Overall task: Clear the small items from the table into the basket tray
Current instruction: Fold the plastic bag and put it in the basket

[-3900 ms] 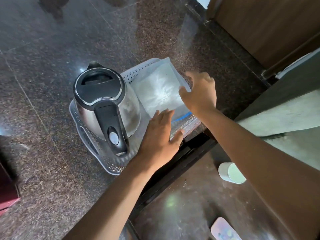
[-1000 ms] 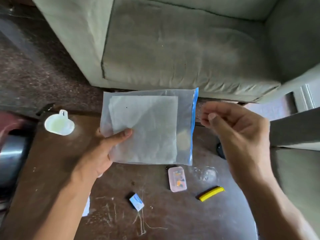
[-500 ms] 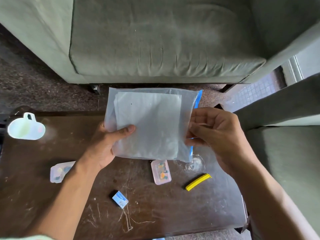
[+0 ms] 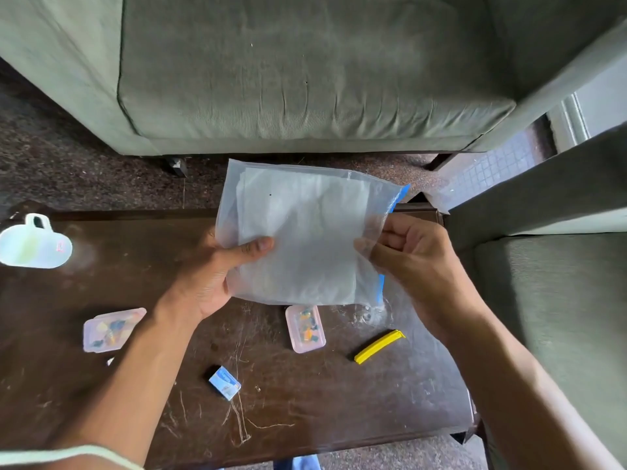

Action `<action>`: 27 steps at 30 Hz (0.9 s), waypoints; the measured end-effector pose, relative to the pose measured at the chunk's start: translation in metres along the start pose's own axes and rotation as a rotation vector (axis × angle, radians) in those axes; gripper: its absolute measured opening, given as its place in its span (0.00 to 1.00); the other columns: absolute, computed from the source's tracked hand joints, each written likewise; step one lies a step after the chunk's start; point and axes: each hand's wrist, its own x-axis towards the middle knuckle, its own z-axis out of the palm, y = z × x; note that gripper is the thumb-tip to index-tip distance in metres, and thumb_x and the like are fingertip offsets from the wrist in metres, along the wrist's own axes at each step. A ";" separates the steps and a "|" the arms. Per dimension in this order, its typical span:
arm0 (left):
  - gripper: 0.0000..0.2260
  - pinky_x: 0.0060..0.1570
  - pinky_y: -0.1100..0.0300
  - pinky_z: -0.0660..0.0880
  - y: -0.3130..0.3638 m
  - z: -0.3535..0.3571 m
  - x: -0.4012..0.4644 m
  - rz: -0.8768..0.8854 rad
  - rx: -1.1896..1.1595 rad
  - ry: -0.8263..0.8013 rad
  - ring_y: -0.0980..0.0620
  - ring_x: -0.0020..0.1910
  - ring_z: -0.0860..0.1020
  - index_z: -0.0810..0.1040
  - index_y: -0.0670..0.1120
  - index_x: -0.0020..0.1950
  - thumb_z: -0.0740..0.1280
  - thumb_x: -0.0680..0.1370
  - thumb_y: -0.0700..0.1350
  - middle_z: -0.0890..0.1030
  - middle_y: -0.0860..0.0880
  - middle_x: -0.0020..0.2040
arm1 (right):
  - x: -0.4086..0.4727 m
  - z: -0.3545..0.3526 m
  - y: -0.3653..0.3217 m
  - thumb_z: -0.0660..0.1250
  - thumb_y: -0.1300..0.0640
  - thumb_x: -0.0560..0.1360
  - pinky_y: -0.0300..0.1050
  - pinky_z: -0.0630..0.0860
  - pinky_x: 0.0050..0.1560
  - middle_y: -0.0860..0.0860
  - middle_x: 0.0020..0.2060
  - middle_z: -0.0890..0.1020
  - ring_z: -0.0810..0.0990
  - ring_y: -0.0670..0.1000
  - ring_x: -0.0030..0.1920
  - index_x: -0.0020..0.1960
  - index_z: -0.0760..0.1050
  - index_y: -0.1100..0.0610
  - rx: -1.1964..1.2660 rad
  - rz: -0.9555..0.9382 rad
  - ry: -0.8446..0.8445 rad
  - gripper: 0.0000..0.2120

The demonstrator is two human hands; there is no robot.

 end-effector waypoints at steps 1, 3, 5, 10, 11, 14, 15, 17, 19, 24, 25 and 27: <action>0.19 0.50 0.54 0.86 -0.001 0.000 0.000 -0.005 0.005 -0.006 0.47 0.60 0.88 0.90 0.53 0.58 0.74 0.72 0.35 0.89 0.48 0.60 | 0.000 0.000 0.001 0.72 0.69 0.78 0.38 0.81 0.45 0.58 0.48 0.90 0.89 0.52 0.47 0.56 0.86 0.62 0.021 0.020 0.011 0.08; 0.19 0.50 0.54 0.86 -0.001 0.001 -0.001 -0.023 0.021 -0.028 0.47 0.61 0.88 0.90 0.54 0.58 0.78 0.70 0.37 0.89 0.48 0.59 | 0.001 -0.002 0.006 0.73 0.70 0.77 0.35 0.78 0.39 0.61 0.40 0.88 0.84 0.48 0.38 0.49 0.87 0.60 0.038 0.059 0.004 0.07; 0.27 0.51 0.53 0.86 -0.002 0.002 -0.002 -0.041 0.039 -0.056 0.46 0.61 0.87 0.89 0.53 0.59 0.88 0.61 0.44 0.89 0.47 0.60 | 0.002 -0.003 0.008 0.74 0.69 0.76 0.35 0.75 0.38 0.55 0.31 0.81 0.77 0.46 0.33 0.40 0.87 0.58 0.046 0.121 -0.027 0.09; 0.34 0.52 0.53 0.86 -0.009 0.005 -0.001 -0.046 0.044 -0.078 0.45 0.61 0.88 0.89 0.52 0.59 0.91 0.54 0.52 0.89 0.46 0.61 | 0.001 -0.003 0.009 0.75 0.69 0.76 0.43 0.79 0.45 0.58 0.34 0.87 0.84 0.52 0.39 0.38 0.87 0.63 0.090 0.188 -0.130 0.09; 0.34 0.53 0.53 0.86 -0.011 0.005 -0.001 -0.046 0.043 -0.078 0.46 0.61 0.88 0.89 0.52 0.60 0.91 0.55 0.51 0.89 0.46 0.61 | 0.000 -0.003 0.009 0.74 0.70 0.76 0.45 0.85 0.46 0.54 0.37 0.89 0.88 0.54 0.40 0.39 0.88 0.58 0.089 0.187 -0.129 0.11; 0.34 0.54 0.53 0.85 -0.015 0.005 0.001 -0.045 0.040 -0.082 0.45 0.62 0.87 0.89 0.51 0.60 0.91 0.56 0.51 0.89 0.45 0.61 | 0.000 0.000 0.012 0.74 0.70 0.76 0.65 0.84 0.60 0.58 0.52 0.90 0.88 0.63 0.55 0.54 0.87 0.60 0.112 0.190 -0.080 0.11; 0.34 0.54 0.53 0.85 -0.016 0.006 0.001 -0.044 0.044 -0.077 0.44 0.62 0.87 0.89 0.50 0.61 0.91 0.56 0.50 0.89 0.45 0.62 | 0.001 0.002 0.015 0.74 0.70 0.76 0.65 0.83 0.59 0.59 0.52 0.90 0.89 0.62 0.55 0.56 0.86 0.60 0.117 0.184 -0.068 0.11; 0.34 0.55 0.53 0.85 -0.019 0.005 0.002 -0.044 0.048 -0.077 0.44 0.63 0.87 0.89 0.49 0.62 0.91 0.57 0.51 0.88 0.44 0.62 | 0.002 0.005 0.017 0.75 0.71 0.75 0.60 0.86 0.55 0.57 0.51 0.90 0.90 0.59 0.53 0.55 0.87 0.59 0.109 0.171 -0.040 0.12; 0.33 0.54 0.53 0.85 -0.019 0.005 0.001 -0.045 0.046 -0.069 0.45 0.62 0.87 0.89 0.50 0.61 0.91 0.57 0.52 0.88 0.45 0.62 | 0.002 0.007 0.018 0.75 0.71 0.75 0.54 0.87 0.48 0.56 0.49 0.90 0.90 0.57 0.49 0.52 0.87 0.56 0.093 0.135 -0.024 0.12; 0.12 0.54 0.52 0.86 -0.022 -0.005 0.006 -0.057 0.016 -0.048 0.46 0.62 0.87 0.89 0.48 0.61 0.75 0.78 0.42 0.88 0.45 0.62 | 0.005 -0.002 0.023 0.74 0.70 0.76 0.55 0.87 0.40 0.56 0.44 0.91 0.90 0.56 0.43 0.51 0.87 0.58 0.021 0.127 0.041 0.10; 0.12 0.54 0.51 0.86 -0.024 -0.007 0.008 -0.053 0.023 -0.047 0.46 0.61 0.87 0.88 0.49 0.61 0.71 0.80 0.42 0.88 0.45 0.61 | 0.005 -0.005 0.022 0.73 0.71 0.76 0.56 0.86 0.39 0.55 0.43 0.91 0.90 0.54 0.41 0.50 0.88 0.57 0.019 0.125 0.045 0.11; 0.12 0.53 0.51 0.86 -0.026 -0.011 0.011 -0.037 0.025 -0.054 0.47 0.60 0.88 0.88 0.49 0.62 0.69 0.81 0.41 0.89 0.46 0.60 | 0.004 -0.012 0.020 0.72 0.72 0.76 0.54 0.87 0.35 0.54 0.42 0.91 0.89 0.52 0.39 0.50 0.88 0.57 0.021 0.114 0.048 0.12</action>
